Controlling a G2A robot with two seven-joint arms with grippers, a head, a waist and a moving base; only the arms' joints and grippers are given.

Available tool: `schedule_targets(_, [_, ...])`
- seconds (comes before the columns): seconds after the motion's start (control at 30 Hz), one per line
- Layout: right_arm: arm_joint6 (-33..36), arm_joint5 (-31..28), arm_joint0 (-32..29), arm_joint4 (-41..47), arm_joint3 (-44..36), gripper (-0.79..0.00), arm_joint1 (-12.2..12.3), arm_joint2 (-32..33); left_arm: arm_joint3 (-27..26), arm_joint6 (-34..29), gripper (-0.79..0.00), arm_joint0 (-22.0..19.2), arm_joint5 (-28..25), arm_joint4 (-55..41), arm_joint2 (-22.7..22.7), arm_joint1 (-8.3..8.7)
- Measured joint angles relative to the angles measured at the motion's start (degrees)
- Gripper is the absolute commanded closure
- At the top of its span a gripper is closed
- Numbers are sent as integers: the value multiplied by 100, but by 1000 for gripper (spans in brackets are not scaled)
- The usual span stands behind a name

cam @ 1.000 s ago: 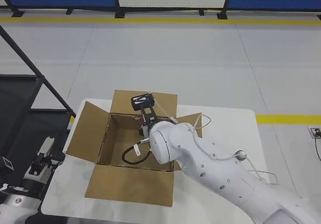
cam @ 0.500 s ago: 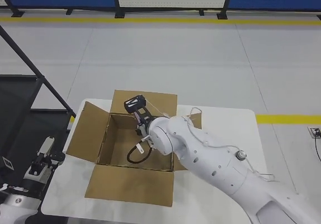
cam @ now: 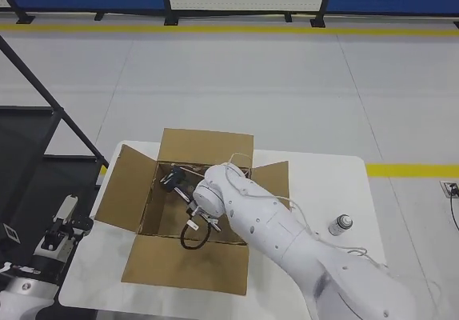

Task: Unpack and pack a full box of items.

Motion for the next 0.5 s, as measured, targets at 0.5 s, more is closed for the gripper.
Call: schedule_targets(0.5, [89,-228,-35,79,935,-197,-394,-35,0,0,-785,0,0,0,0,0])
